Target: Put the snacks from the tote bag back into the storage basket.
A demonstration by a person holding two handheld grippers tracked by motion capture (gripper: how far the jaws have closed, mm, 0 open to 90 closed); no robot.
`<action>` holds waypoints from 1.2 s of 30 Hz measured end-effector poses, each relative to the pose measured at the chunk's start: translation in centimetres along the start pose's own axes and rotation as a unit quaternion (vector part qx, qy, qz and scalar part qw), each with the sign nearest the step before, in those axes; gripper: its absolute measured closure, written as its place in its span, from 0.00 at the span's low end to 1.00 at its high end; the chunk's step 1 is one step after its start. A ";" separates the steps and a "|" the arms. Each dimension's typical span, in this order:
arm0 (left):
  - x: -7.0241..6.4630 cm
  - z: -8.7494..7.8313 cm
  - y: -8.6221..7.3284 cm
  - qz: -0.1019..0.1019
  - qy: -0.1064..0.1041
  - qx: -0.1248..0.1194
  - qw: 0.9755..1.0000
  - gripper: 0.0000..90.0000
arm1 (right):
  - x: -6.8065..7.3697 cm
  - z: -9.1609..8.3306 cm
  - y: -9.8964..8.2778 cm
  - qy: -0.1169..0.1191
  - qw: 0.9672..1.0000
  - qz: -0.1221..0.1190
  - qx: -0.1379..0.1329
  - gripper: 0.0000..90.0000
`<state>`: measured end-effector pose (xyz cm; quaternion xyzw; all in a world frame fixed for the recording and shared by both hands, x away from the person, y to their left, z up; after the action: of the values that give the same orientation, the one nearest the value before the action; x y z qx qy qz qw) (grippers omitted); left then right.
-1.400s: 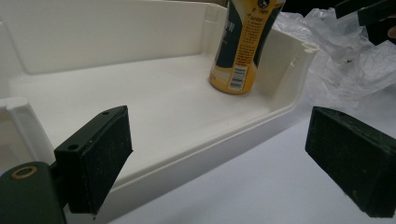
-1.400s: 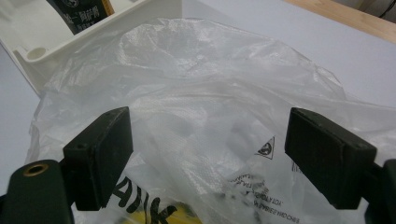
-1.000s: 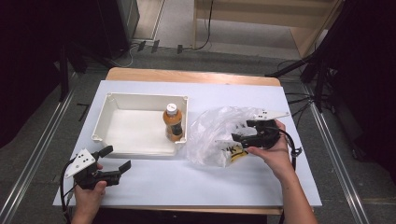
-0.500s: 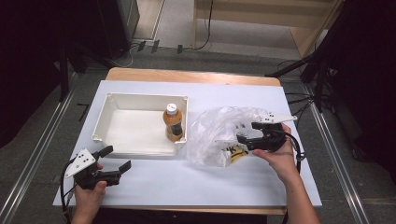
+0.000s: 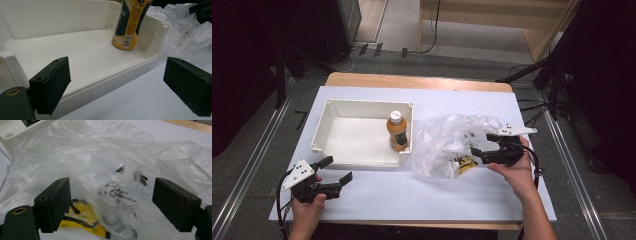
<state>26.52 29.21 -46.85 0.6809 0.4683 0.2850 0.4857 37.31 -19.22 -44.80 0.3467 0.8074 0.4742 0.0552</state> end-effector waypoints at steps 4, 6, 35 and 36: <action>0.0 0.0 0.0 0.000 0.000 0.000 1.000 0.09 | -0.2 -0.4 -0.4 -0.002 1.000 0.005 -0.003 0.17; 0.0 0.0 0.0 0.000 0.000 0.000 1.000 0.09 | -0.3 -0.6 -0.6 -0.003 1.000 0.004 -0.002 0.17; 0.0 0.0 0.0 0.002 0.001 0.001 1.000 0.09 | -1.7 -3.0 -4.4 -0.013 0.999 0.028 -0.015 0.18; 0.0 0.0 0.0 0.003 0.001 0.001 1.000 0.09 | -1.8 -3.1 -4.4 -0.014 0.999 0.030 -0.016 0.18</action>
<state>26.50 29.18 -46.87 0.6823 0.4675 0.2867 0.4834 35.10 -23.93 -47.11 0.3761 0.7880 0.4840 0.0577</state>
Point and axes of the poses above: each handheld gripper's, and its own axes: z roughly forward along the jaws, y roughly out of its top, x roughly to its left, the point moved 5 cm from there along z, roughly forward along the jaws, and after that the axes turned 11 degrees about y, right-handed, at the moved point
